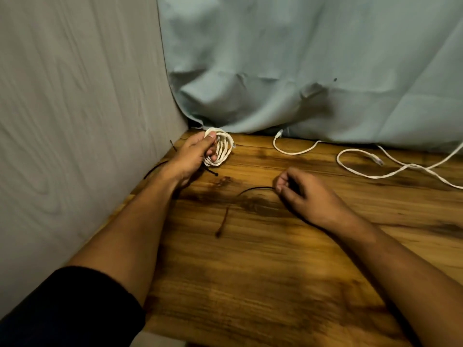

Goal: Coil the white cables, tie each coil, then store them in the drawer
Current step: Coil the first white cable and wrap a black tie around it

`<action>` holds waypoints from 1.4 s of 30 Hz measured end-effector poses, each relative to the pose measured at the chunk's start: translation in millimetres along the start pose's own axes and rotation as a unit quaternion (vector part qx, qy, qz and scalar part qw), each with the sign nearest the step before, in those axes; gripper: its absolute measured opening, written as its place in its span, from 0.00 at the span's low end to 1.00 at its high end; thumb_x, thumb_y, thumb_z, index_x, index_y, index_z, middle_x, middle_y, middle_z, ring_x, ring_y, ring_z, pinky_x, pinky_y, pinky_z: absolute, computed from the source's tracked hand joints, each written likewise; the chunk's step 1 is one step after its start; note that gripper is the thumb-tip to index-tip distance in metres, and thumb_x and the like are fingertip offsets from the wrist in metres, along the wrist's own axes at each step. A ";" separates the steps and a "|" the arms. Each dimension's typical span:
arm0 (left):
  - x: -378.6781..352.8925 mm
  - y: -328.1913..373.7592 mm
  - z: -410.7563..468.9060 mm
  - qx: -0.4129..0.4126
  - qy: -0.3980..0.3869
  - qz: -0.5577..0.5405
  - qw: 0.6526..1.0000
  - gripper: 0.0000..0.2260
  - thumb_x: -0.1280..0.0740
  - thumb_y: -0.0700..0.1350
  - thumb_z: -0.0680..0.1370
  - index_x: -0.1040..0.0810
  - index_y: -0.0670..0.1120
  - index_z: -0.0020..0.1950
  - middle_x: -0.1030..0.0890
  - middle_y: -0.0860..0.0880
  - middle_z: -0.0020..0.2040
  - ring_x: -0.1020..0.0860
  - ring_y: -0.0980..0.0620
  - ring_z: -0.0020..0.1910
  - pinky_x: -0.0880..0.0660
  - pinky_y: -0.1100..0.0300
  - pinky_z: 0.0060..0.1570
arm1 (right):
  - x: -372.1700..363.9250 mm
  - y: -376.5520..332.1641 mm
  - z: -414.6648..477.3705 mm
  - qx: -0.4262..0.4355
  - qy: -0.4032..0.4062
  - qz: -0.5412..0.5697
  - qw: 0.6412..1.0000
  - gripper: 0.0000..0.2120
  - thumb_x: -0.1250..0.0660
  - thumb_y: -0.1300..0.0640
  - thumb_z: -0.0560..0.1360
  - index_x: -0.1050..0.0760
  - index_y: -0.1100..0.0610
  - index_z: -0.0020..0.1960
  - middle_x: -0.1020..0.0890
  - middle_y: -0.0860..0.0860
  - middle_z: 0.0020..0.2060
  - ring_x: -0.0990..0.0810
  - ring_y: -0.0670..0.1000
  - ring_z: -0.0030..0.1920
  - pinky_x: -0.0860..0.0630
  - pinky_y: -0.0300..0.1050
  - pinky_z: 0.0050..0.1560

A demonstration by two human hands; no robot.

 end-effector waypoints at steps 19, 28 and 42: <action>-226.3 -23.9 -24.2 -0.024 -0.161 0.040 0.986 0.11 0.43 0.44 0.87 0.27 0.38 0.56 0.30 0.55 0.32 0.29 0.58 0.31 0.30 0.62 0.37 | 103.1 76.9 -93.5 -0.080 0.217 0.071 0.970 0.05 0.27 0.58 0.77 0.14 0.52 0.51 0.15 0.47 0.48 0.17 0.49 0.51 0.21 0.48 0.55; -290.5 -40.0 -4.2 -0.041 -0.194 0.027 0.980 0.11 0.42 0.44 0.87 0.26 0.38 0.52 0.28 0.53 0.33 0.30 0.59 0.31 0.31 0.66 0.34 | 107.0 90.0 -91.9 -0.102 0.206 0.048 0.972 0.08 0.28 0.59 0.79 0.15 0.48 0.54 0.13 0.43 0.44 0.15 0.44 0.46 0.17 0.48 0.51; -292.9 -40.6 -6.6 -0.072 -0.156 0.018 0.985 0.12 0.39 0.53 0.82 0.27 0.49 0.42 0.28 0.57 0.29 0.31 0.56 0.30 0.33 0.58 0.32 | 103.4 111.0 -86.4 -0.238 0.279 0.160 0.916 0.07 0.28 0.57 0.71 0.17 0.48 0.36 0.19 0.49 0.28 0.24 0.49 0.28 0.27 0.45 0.32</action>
Point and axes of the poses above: each hand's wrist, its own z-axis towards the middle knuckle, its own x-axis out of the back of the hand, y = z × x, the point moved 4 cm from there along z, towards the middle knuckle
